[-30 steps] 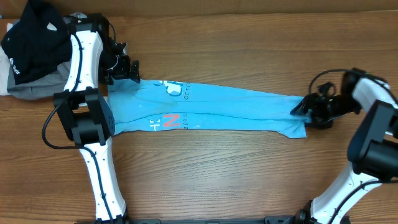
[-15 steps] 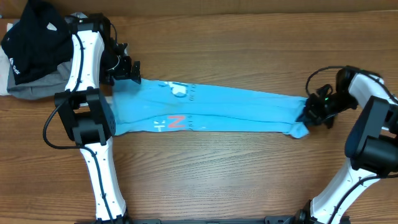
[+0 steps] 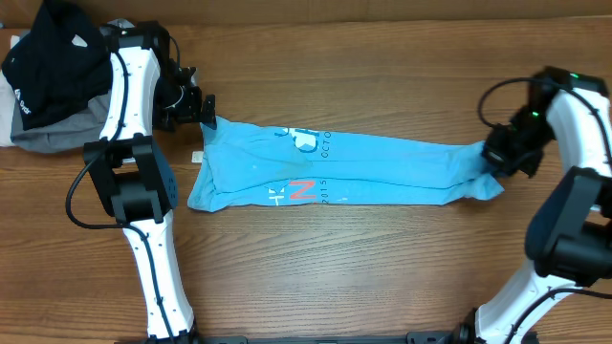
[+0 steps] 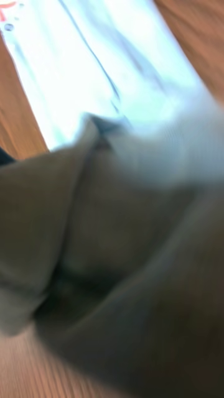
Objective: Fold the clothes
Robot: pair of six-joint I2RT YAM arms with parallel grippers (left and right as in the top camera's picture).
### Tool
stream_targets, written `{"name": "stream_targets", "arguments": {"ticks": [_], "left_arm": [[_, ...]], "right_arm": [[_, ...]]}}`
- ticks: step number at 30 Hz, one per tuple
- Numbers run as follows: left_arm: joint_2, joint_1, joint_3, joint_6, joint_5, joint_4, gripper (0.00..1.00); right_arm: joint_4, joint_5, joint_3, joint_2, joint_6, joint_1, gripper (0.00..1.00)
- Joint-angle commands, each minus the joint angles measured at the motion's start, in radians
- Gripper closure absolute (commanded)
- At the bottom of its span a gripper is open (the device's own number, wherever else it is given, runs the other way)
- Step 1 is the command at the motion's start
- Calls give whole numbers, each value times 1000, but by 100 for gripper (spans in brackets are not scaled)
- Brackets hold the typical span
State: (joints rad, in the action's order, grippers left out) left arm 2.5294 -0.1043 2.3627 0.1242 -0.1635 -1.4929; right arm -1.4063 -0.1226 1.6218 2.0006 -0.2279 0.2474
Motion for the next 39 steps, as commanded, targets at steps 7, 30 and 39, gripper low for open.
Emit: {"name": "stream_targets", "arguments": {"ticks": [7, 30, 39], "left_arm": [[8, 8, 14, -5, -13, -3, 0], [8, 10, 14, -5, -13, 0, 0], [8, 10, 14, -5, -13, 0, 0]], "right_arm": [[93, -56, 20, -26, -10, -300, 96], [283, -254, 14, 78, -55, -632, 94], [245, -253, 29, 76, -80, -653, 9]]}}
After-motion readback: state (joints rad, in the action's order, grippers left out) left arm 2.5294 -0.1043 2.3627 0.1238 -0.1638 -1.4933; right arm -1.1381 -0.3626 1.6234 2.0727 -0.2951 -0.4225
